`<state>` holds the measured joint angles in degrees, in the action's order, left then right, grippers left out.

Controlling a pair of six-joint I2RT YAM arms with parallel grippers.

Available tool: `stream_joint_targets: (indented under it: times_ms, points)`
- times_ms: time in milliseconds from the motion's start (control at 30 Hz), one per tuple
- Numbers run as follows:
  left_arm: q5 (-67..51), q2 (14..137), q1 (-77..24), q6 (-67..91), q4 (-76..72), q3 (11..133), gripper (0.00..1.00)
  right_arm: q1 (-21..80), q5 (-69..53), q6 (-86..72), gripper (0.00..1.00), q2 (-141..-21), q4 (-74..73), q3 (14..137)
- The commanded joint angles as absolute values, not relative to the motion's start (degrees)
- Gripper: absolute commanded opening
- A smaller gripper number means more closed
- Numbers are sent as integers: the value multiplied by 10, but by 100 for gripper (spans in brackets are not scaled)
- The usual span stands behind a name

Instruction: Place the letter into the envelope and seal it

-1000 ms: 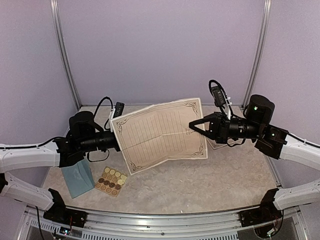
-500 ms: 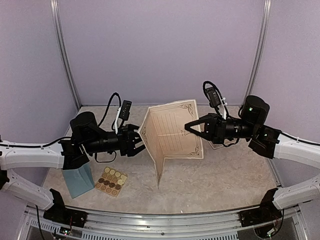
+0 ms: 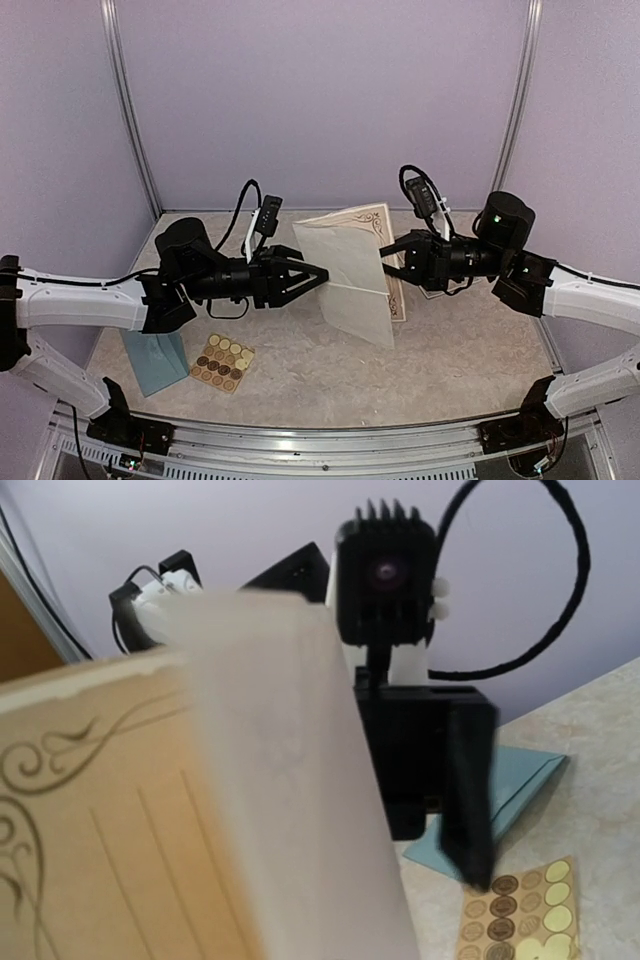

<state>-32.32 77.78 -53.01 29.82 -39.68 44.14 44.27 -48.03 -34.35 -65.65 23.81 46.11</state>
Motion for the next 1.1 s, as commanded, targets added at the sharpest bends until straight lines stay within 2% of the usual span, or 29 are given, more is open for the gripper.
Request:
stream_joint_targets:
  times_ms: [0, 133, 267, 333, 600, 733, 900, 1067]
  points:
    - [-355, 789, -537, 302, -433, 458, 44, 451, -479, -348, 0, -663, 257, 454]
    - [-354, 785, -537, 303, -434, 451, 19, 450, -445, -345, 0, -657, 250, 451]
    - [-349, 777, -538, 305, -433, 443, 1, 450, -408, -348, 0, -649, 246, 445]
    - [-342, 771, -538, 305, -433, 436, 0, 450, -390, -350, 7, -642, 245, 441]
    - [-289, 725, -538, 304, -437, 407, 0, 438, -274, -362, 54, -569, 234, 392]
    - [-250, 708, -537, 305, -427, 405, 0, 439, -291, -357, 78, -556, 241, 375]
    - [-245, 704, -538, 310, -422, 410, 0, 445, -362, -368, 88, -577, 280, 362]
    - [-251, 701, -537, 313, -429, 406, 0, 464, -373, -350, 90, -611, 268, 377]
